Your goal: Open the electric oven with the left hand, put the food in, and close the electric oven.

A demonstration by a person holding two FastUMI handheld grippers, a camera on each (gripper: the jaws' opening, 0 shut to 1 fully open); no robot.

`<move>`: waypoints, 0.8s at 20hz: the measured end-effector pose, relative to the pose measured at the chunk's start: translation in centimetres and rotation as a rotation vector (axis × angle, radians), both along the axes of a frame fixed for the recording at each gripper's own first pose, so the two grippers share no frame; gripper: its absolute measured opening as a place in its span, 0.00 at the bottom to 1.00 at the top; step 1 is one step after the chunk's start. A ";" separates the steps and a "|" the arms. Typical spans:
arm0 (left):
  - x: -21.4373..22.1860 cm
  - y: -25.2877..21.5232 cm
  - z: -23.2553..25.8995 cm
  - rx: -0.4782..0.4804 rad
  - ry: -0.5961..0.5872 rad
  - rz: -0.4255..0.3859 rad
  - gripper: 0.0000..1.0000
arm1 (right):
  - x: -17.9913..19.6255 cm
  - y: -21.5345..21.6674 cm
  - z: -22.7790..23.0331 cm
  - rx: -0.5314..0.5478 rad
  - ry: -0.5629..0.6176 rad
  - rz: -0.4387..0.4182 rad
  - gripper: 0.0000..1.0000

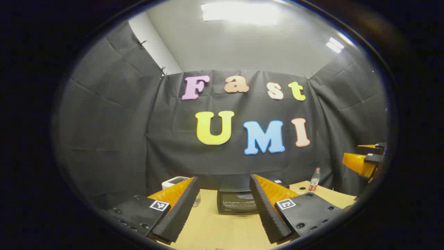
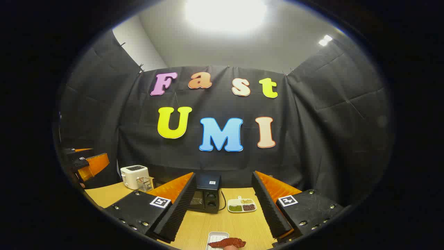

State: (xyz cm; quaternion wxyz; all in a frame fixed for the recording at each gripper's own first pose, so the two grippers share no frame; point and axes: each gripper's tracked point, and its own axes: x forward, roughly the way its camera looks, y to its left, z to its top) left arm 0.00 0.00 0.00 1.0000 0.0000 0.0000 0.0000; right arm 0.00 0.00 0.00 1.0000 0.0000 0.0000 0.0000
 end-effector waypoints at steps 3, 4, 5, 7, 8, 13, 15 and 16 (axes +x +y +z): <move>0.0 -0.4 0.3 0.006 -0.008 -0.004 0.98 | 0.0 -0.2 0.0 0.001 -0.002 0.000 0.96; -0.1 -0.5 0.3 0.008 -0.008 -0.005 0.96 | -0.1 -0.3 0.0 0.001 -0.002 0.001 0.96; -0.2 -0.7 0.3 0.011 -0.006 -0.008 0.94 | -0.1 -0.3 -0.1 -0.002 -0.002 0.003 0.97; -0.1 -1.0 0.3 0.024 -0.006 -0.010 0.97 | -0.1 -0.8 -0.1 -0.007 -0.004 0.001 0.96; -0.1 -1.3 0.3 0.029 -0.008 -0.009 0.94 | -0.1 -0.9 -0.2 -0.006 -0.005 0.001 0.97; -0.2 -3.2 0.4 0.021 -0.010 -0.009 0.96 | 0.0 -2.4 -0.3 0.002 -0.001 0.002 0.97; -0.2 -4.0 0.4 0.024 -0.009 -0.008 0.96 | 0.0 -3.2 -0.3 -0.008 -0.005 0.003 0.96; -0.1 -4.4 0.4 0.025 -0.008 -0.006 0.95 | 0.0 -3.5 -0.3 -0.011 -0.008 0.006 0.97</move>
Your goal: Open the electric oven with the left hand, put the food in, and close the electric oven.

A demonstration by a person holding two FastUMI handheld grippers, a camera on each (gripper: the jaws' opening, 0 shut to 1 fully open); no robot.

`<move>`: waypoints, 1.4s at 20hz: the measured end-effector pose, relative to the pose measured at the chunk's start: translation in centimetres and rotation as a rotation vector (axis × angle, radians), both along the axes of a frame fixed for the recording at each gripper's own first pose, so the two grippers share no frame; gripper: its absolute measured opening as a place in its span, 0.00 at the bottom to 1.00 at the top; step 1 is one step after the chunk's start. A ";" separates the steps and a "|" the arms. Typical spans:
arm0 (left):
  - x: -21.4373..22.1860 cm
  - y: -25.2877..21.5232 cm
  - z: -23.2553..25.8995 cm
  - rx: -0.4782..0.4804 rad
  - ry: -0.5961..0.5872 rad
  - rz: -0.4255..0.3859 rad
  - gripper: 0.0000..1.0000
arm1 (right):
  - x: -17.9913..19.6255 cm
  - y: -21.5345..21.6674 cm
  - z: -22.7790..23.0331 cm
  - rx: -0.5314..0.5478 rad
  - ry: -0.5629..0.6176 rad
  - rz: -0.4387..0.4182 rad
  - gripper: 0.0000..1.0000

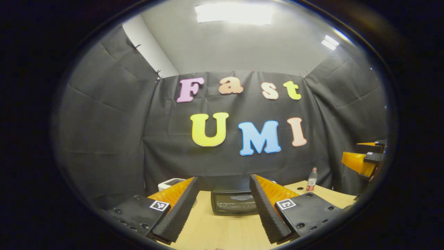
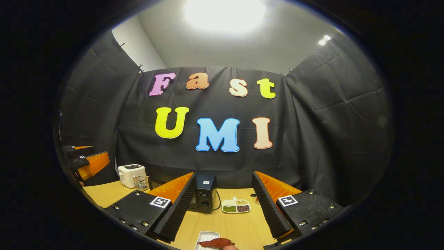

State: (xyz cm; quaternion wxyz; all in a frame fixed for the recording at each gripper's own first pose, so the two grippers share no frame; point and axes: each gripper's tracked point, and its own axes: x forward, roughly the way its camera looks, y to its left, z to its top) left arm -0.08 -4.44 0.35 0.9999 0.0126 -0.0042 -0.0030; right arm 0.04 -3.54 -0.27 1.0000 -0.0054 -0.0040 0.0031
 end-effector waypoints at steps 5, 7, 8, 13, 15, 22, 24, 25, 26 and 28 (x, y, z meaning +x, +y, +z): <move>0.9 -2.3 -0.5 -0.007 0.000 0.021 0.95 | -0.1 -2.2 -0.8 -0.001 0.004 0.024 0.97; 1.9 -2.8 -0.9 0.006 -0.005 0.035 0.95 | -0.1 -3.4 -0.8 -0.003 -0.005 0.028 0.97; 2.6 -3.1 -1.3 0.008 -0.002 0.038 0.96 | 0.0 -4.0 -1.1 -0.004 -0.003 0.025 0.96; 6.9 -4.2 -3.7 -0.019 0.040 0.028 0.96 | 0.1 -5.6 -1.2 0.010 0.001 -0.007 0.96; 9.1 -4.3 -4.5 -0.017 0.045 0.020 0.95 | 0.5 -6.0 -1.5 0.009 0.007 -0.030 0.96; 17.2 -5.3 -9.8 -0.007 0.107 -0.045 0.96 | 1.8 -6.3 -1.3 -0.008 0.010 -0.118 0.96; 19.6 -5.8 -11.7 -0.002 0.132 -0.069 0.96 | 2.3 -6.3 -1.8 -0.007 0.025 -0.145 0.96; 20.8 -6.2 -12.6 -0.003 0.144 -0.082 0.97 | 2.5 -6.3 -2.1 -0.011 0.036 -0.158 0.96; 21.7 -6.4 -13.8 -0.002 0.159 -0.094 0.97 | 2.7 -6.4 -2.2 -0.015 0.041 -0.171 0.96; 23.8 -6.9 -15.7 -0.013 0.187 -0.110 0.97 | 3.2 -6.4 -2.2 -0.025 0.047 -0.196 0.96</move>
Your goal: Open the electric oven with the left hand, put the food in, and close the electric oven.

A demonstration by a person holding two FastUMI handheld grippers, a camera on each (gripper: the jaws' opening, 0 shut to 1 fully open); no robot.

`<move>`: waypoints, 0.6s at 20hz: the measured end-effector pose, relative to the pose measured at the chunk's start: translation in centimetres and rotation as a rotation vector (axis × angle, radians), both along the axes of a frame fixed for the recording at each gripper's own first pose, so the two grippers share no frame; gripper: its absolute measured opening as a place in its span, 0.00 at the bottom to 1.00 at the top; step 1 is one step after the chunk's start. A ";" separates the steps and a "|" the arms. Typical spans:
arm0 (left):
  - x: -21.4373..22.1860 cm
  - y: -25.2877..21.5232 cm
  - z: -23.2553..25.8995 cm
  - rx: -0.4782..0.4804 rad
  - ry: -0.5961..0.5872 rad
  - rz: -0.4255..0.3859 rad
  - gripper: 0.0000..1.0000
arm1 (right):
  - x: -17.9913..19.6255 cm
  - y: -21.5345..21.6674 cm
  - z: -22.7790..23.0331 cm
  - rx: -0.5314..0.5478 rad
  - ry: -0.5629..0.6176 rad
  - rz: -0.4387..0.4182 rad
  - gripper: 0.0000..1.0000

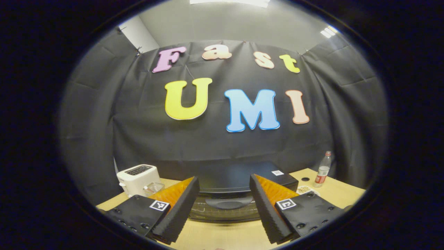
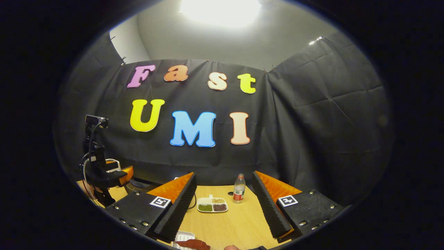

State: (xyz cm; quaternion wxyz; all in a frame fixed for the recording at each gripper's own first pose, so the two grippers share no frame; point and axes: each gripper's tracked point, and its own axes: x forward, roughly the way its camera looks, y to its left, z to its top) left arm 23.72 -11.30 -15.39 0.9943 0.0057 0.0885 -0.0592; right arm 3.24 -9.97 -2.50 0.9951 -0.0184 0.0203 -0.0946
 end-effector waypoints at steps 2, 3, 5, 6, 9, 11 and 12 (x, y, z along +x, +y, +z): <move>1.9 -0.4 -2.2 -0.007 0.032 -0.009 0.97 | 0.5 0.2 -0.3 -0.008 0.013 -0.014 0.97; 2.8 -0.6 -3.2 -0.003 0.048 -0.014 0.97 | 0.7 0.3 -0.3 -0.013 0.019 -0.019 0.96; 4.1 -1.0 -5.2 -0.004 0.081 -0.028 0.97 | 1.1 0.6 -0.2 -0.023 0.023 -0.022 0.96; 4.6 -1.3 -6.1 -0.006 0.098 -0.037 0.97 | 1.3 0.7 -0.3 -0.029 0.027 -0.026 0.96; 5.9 -1.5 -8.3 0.009 0.141 -0.041 0.96 | 1.7 1.0 -0.5 -0.041 0.038 -0.028 0.96; 6.1 -1.6 -9.5 0.009 0.171 -0.043 0.96 | 1.8 1.4 -0.7 -0.048 0.049 -0.021 0.97; 6.1 -1.5 -9.9 0.007 0.170 -0.039 0.96 | 1.9 1.5 -0.6 -0.052 0.050 -0.018 0.96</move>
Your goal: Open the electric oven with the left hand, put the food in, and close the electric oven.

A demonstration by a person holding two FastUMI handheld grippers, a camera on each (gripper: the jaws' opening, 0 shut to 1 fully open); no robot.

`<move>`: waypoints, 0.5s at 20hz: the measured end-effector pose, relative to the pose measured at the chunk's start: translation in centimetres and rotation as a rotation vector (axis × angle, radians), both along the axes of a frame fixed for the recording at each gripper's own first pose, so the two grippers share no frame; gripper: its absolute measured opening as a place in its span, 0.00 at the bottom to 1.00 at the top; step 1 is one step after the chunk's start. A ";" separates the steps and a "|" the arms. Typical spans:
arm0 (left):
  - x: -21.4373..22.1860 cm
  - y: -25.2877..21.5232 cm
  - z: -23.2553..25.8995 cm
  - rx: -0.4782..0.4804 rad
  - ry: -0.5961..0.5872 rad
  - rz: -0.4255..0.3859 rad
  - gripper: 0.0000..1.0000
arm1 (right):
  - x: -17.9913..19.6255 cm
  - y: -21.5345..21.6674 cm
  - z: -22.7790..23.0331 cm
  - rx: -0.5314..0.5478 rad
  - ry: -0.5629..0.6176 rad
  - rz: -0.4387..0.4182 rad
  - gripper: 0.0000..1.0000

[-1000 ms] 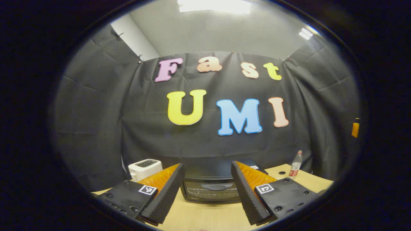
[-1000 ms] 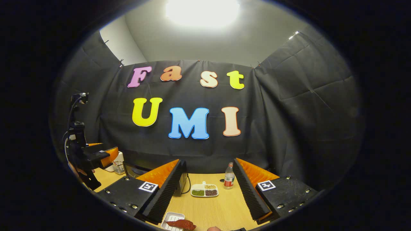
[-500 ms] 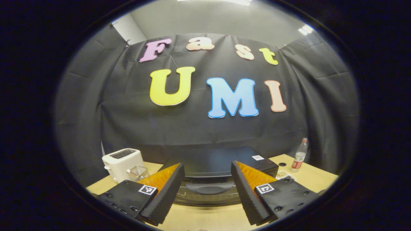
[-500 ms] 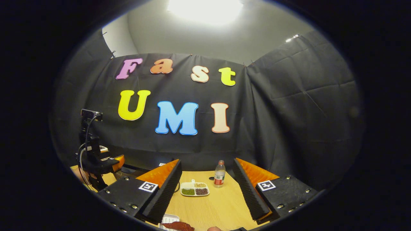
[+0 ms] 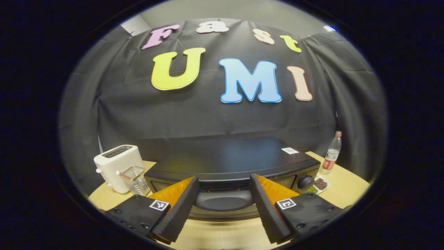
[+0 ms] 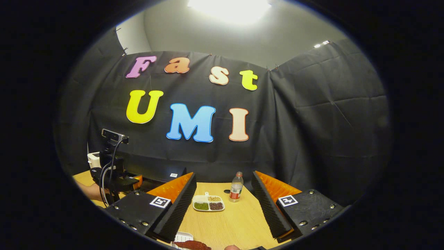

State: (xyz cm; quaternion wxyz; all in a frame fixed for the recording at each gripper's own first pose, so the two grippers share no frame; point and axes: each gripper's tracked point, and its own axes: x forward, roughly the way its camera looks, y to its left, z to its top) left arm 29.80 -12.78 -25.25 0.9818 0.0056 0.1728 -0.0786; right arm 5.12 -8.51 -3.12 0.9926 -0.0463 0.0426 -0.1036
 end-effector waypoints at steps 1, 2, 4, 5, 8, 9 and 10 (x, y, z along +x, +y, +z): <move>0.3 0.1 0.0 0.001 -0.003 0.001 0.97 | 0.0 0.2 0.1 -0.003 0.001 0.004 0.97; 0.0 0.1 0.3 0.001 -0.005 0.003 0.96 | 0.1 0.3 -0.1 -0.004 0.004 0.009 0.97; -0.3 0.2 0.2 -0.008 -0.007 0.006 0.98 | 0.2 0.5 -0.3 0.000 0.008 0.018 0.97; -0.5 0.2 0.2 -0.009 -0.008 0.006 0.97 | 0.2 0.5 -0.3 0.003 0.009 0.021 0.97; -2.0 0.2 0.2 -0.008 -0.016 0.004 0.95 | 0.2 0.4 -0.4 0.013 0.011 0.028 0.97; -2.7 0.2 0.1 -0.006 -0.013 0.004 0.96 | 0.0 0.3 -0.5 0.016 0.011 0.031 0.97; -3.2 0.3 0.0 -0.005 -0.013 0.005 0.97 | 0.1 0.2 -0.6 0.019 0.012 0.034 0.97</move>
